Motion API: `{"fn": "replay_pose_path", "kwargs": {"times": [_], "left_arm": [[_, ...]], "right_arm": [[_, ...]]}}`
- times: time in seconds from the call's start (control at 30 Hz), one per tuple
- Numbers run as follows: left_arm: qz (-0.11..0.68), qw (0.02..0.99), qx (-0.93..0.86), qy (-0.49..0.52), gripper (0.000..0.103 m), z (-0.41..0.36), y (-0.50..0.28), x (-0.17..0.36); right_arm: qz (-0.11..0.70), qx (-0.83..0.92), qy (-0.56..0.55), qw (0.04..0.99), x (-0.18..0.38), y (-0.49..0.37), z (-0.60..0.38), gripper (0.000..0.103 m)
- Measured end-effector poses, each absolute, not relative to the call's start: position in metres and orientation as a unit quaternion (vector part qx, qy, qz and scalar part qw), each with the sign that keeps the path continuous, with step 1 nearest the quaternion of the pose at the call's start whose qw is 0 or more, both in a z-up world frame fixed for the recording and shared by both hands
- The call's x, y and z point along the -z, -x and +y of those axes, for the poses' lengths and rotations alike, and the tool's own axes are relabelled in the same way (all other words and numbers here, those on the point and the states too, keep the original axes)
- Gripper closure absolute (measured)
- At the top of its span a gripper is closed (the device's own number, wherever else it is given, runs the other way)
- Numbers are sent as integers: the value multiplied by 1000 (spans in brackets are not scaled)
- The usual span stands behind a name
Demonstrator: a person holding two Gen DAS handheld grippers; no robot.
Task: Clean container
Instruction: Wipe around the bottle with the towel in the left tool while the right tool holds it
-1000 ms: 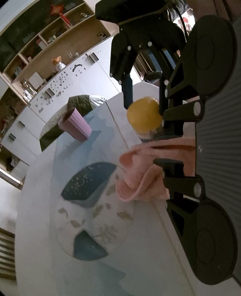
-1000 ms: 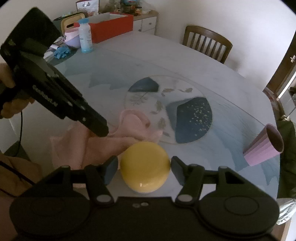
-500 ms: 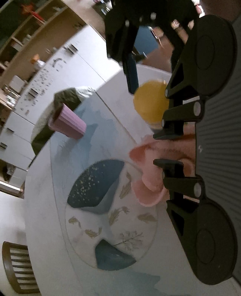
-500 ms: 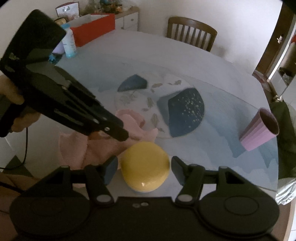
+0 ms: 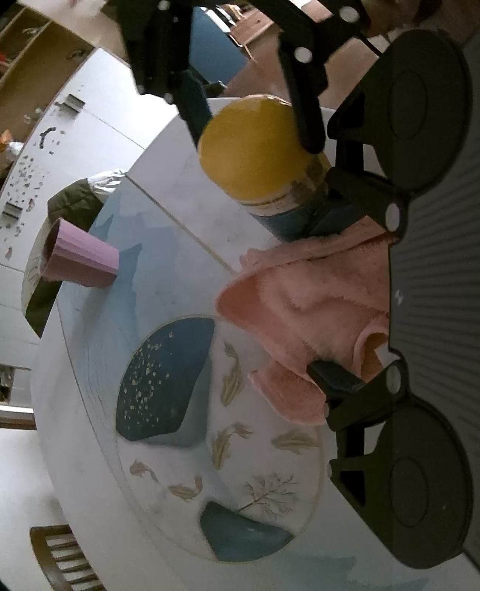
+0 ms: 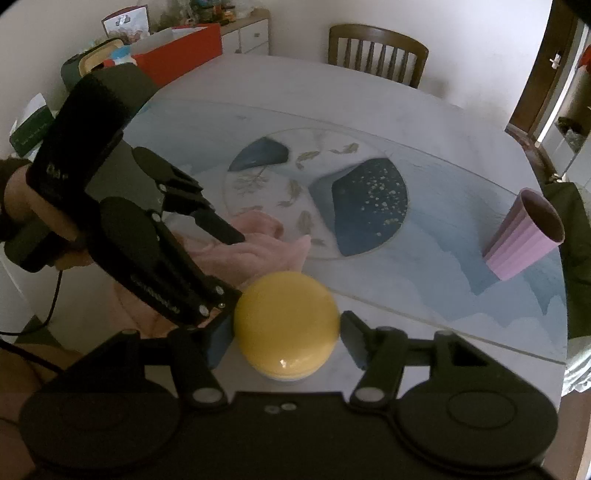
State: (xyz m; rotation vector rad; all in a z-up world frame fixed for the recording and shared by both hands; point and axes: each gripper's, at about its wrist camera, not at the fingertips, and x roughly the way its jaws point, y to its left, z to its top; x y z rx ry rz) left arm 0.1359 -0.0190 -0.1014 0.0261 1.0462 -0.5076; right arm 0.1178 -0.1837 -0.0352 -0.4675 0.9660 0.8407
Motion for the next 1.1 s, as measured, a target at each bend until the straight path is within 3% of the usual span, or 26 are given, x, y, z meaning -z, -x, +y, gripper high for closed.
{"fn": "replay_pose_path", "kwargs": {"times": [0.03,0.1,0.2,0.47,0.63,1.1], "left_arm": [[493,837,238,-17,36,-20,-135,102],[491,842,223,-28,59,-20,-134,102],[493,843,215,-5,82,-11,-135,97],[449,844,254,149,86,28,-129,38],[436,831,300,171,86,6,-129,22],[484,816,256,185,87,8,-151,73]], "right_arm": [[447,-390,215,776,35,-118,-184,42],[447,-392,216,775,36,-119,-184,42],[442,-398,219,773,37,-118,-185,42],[431,-408,224,773,38,-117,-188,42],[425,-413,226,773,38,-117,-186,42],[418,-416,217,778,41,-117,-187,42]]}}
